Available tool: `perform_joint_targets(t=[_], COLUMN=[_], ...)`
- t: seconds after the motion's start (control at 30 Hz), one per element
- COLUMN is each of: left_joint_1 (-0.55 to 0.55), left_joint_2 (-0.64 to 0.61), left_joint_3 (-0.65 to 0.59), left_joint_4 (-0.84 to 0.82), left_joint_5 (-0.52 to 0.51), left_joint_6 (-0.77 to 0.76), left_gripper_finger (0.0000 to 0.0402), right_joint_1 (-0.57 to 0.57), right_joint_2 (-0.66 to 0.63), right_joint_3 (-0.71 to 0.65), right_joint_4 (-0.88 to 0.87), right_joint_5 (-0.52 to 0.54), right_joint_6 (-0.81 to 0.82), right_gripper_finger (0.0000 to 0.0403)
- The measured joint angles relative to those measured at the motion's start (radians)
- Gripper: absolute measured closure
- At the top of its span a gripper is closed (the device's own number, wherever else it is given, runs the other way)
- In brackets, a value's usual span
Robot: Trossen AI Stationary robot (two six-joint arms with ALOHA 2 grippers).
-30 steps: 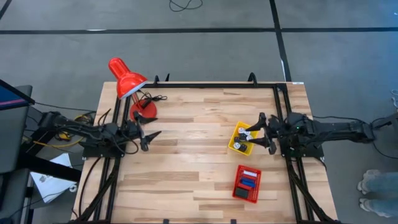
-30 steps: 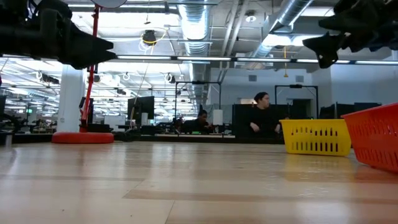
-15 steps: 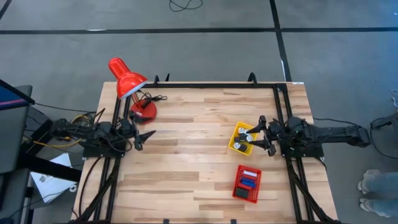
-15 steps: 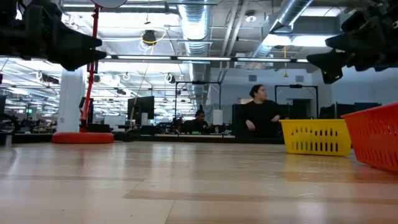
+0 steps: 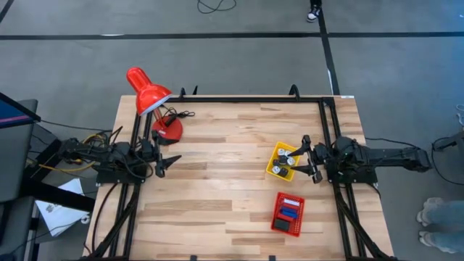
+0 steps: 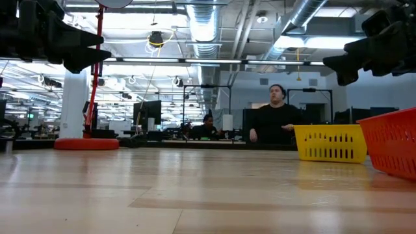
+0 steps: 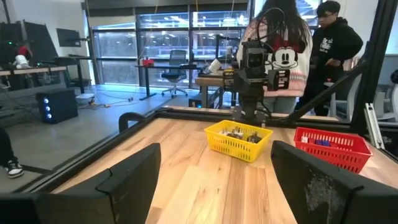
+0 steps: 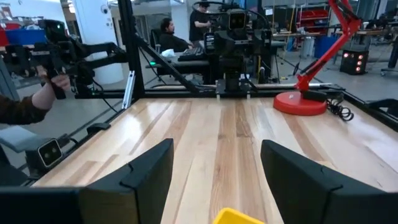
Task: Pick & Place Office items
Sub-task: Return to Home Position
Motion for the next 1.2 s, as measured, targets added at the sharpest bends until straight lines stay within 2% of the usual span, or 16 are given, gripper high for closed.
perform_joint_targets(t=[0.17,0.4,1.2], left_joint_1=[0.0,0.0,0.0], left_joint_2=[0.0,0.0,0.0], left_joint_3=[0.0,0.0,0.0], left_joint_4=[0.003,0.004,0.007], left_joint_5=[0.0,-0.001,-0.001], left_joint_6=[0.002,0.002,0.002], left_gripper_finger=[0.0101,0.0101,0.0101], right_joint_1=[-0.001,-0.015,-0.015], right_joint_2=[-0.044,-0.161,-0.17], right_joint_3=[0.0,-0.001,-0.002], right_joint_4=[0.004,-0.095,-0.096], right_joint_5=[0.0,0.001,0.004], right_joint_6=[-0.001,-0.023,-0.011], right_gripper_finger=[0.0168,0.0168,0.0168])
